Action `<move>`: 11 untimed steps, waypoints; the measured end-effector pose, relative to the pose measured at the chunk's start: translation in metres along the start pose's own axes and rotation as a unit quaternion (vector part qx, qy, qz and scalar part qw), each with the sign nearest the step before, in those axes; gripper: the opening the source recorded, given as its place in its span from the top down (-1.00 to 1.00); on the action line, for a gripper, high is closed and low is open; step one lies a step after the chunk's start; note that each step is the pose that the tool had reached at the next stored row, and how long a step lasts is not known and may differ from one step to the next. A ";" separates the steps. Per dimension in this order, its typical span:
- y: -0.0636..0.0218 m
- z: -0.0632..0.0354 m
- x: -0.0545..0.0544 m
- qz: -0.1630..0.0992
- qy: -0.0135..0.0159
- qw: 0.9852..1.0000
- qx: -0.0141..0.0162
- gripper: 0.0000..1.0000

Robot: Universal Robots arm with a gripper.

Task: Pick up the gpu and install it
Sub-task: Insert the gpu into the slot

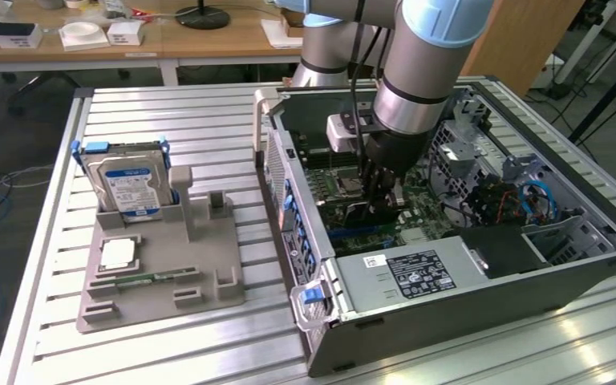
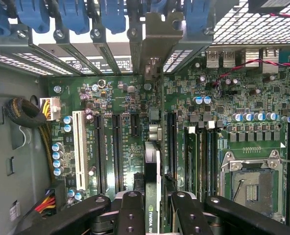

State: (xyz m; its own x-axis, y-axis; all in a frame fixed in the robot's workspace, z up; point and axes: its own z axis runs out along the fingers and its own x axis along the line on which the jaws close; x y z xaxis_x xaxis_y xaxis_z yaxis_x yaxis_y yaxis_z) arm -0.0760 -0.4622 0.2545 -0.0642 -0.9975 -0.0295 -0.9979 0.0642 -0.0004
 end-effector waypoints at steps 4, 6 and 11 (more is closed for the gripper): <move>-0.0001 -0.0019 0.000 0.000 0.000 1.000 -0.001 0.48; -0.0001 -0.0015 0.000 0.000 0.000 1.000 -0.001 0.48; -0.0001 -0.0003 0.000 -0.003 0.000 1.000 -0.001 0.48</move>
State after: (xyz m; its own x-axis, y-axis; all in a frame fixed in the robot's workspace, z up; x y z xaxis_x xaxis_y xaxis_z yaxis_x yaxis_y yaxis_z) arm -0.0759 -0.4622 0.2548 -0.0589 -0.9978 -0.0291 -0.9983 0.0589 0.0016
